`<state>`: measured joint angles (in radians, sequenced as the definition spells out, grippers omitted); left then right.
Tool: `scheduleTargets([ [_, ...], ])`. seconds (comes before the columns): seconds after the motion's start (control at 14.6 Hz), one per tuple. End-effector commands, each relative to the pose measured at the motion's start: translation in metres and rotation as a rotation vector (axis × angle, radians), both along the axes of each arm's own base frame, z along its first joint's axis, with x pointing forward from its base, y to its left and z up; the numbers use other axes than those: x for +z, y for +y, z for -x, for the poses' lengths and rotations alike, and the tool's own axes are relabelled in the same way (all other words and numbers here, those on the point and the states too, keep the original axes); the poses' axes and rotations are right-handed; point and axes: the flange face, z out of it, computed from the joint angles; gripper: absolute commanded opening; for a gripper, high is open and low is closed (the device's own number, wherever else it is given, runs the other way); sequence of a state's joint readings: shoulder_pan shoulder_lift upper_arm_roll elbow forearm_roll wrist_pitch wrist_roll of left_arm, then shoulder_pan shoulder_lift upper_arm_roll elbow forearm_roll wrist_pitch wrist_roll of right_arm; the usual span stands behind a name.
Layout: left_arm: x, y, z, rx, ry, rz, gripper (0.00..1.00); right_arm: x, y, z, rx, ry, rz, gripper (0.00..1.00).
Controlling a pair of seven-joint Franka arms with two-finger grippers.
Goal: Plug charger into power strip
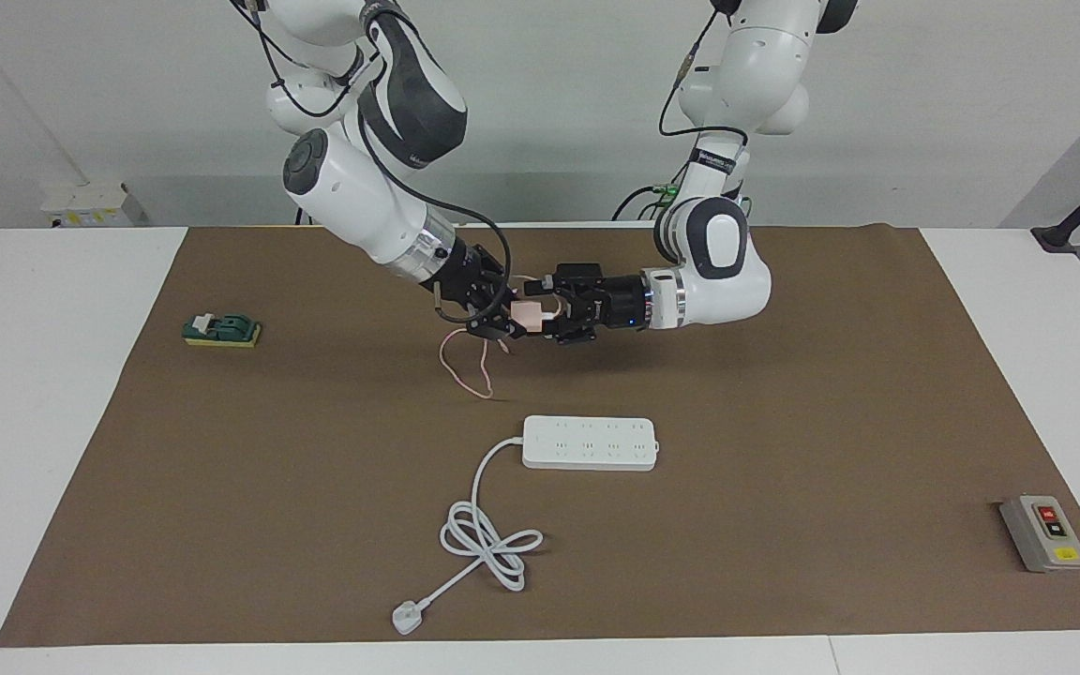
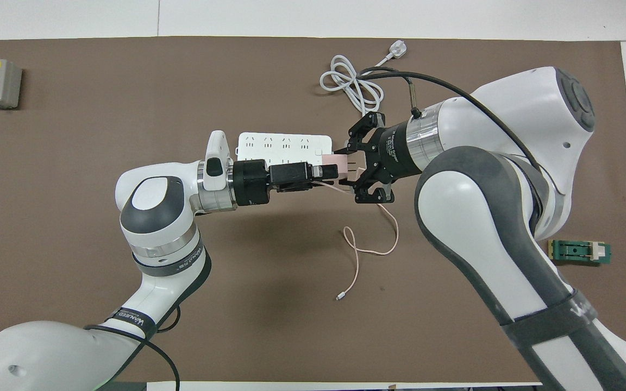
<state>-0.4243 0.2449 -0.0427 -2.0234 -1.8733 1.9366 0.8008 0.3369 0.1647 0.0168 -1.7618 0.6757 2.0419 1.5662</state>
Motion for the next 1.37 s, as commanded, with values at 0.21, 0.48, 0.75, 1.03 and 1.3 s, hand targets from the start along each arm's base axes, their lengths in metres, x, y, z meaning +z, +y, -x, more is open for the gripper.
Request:
scheduleTargets([
  [0.21,0.0122,-0.0046,-0.0056,0.028,-0.008,-0.004,0.51,0.0032,0.0011,0.0013,-0.021,0.012,-0.007,0.0],
  [0.48,0.0116,-0.0047,-0.005,0.025,-0.005,-0.004,0.0,0.0033,0.0019,0.0015,-0.02,0.01,-0.007,0.0],
  [0.75,0.0124,-0.005,-0.0052,0.024,-0.007,-0.002,0.0,0.0033,0.0019,0.0015,-0.021,0.011,-0.007,0.0],
  [1.03,0.0125,-0.005,-0.0053,0.025,-0.008,-0.001,0.0,0.0046,0.0016,0.0005,-0.043,0.016,-0.007,1.0],
  [1.3,0.0148,0.0041,-0.0113,0.076,-0.025,-0.038,0.0,0.0059,0.001,0.0,-0.05,0.021,-0.008,1.0],
])
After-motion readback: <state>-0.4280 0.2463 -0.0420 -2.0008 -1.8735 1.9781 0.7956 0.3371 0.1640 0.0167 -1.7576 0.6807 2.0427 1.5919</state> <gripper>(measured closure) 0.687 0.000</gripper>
